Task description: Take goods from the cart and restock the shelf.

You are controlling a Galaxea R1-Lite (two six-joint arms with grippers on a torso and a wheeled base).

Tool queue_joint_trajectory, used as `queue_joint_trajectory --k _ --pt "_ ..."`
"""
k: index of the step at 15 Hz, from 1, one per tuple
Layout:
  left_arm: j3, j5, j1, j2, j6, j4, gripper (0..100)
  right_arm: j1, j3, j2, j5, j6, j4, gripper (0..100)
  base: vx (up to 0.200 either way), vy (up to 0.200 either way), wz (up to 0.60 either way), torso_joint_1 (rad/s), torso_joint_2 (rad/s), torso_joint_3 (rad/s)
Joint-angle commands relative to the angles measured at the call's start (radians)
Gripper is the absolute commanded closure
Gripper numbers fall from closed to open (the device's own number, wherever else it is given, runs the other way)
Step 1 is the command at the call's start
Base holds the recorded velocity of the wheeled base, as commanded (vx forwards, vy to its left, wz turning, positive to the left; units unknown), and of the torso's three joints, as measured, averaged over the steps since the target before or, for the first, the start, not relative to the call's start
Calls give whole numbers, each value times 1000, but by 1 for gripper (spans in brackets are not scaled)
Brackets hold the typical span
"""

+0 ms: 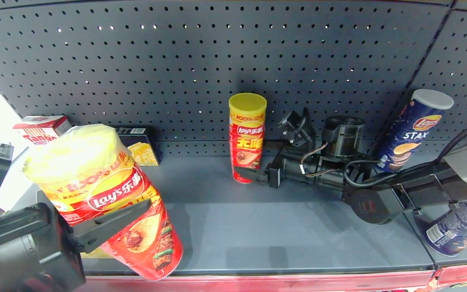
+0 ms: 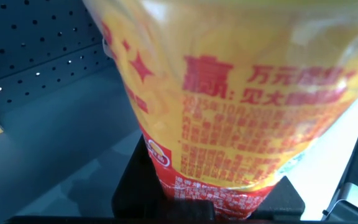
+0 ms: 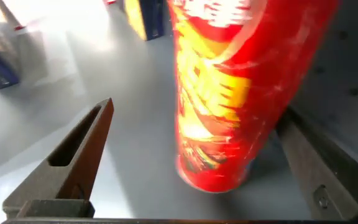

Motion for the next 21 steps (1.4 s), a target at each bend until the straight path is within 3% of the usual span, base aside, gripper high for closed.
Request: queue_joint_trajectory --k 1,7,10,16,21 --pt "2 0 7 -3 -1 1 100 21 23 -16 -3 -1 -1 0 0 0 0 0 0 0" --pt "24 0 9 -8 -1 -1 100 35 142 -117 -7 -21 -1 0 0 0 0 0 0 0" --pt "24 0 9 -12 -1 -1 100 14 131 -114 -13 -21 -2 0 0 0 0 0 0 0" --pt "16 0 10 -12 -1 -1 100 5 -81 44 -1 -16 -5 0 0 0 0 0 0 0" --pt "24 1 12 -14 -1 -1 100 17 -170 127 -1 -14 1 0 0 0 0 0 0 0"
